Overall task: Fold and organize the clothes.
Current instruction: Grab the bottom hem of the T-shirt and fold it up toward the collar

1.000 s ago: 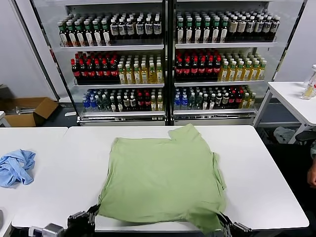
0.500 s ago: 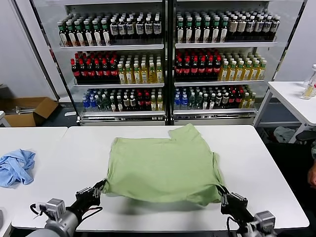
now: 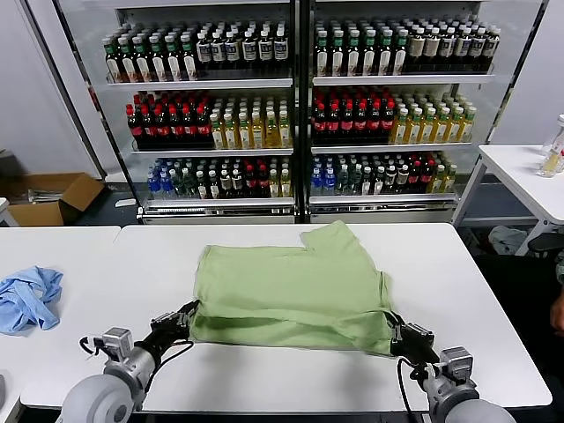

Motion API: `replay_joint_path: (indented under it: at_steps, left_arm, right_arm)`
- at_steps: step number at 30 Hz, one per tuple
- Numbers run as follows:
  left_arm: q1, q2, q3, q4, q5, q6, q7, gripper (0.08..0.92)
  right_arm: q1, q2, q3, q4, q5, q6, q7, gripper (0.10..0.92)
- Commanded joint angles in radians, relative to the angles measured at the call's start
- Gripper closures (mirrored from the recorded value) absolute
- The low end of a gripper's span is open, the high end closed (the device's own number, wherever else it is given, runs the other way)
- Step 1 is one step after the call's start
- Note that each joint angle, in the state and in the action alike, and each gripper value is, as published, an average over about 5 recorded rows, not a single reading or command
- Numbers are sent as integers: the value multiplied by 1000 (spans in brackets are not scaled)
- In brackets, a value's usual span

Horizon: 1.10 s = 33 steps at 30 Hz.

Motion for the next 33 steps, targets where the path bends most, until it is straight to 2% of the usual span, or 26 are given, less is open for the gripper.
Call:
replay_joint_path:
  at_steps: [1,16,27,30,33]
  left_arm:
    - [-92,-9,36,104,7,-13,24,920]
    - [-120,7,45,142,18,-14,34,920]
    - [-99,-21,55,198,90,-22,44,917]
    - [-96,-24,48,193,106,-25,40,871]
    - [-93,-20,34,180,105,-37,33,785]
  right_arm:
    - [88,5,-31,-72,-31,22,-28,911]
    - [196,3,-74,-135,-28,16,-28,911]
    - [205,23,-136,-208,-68,13,-23,908]
    - [204,28,-139,-211,-77,8,-19,865]
    - [203,29,-123,-207,-67,7,-19,785]
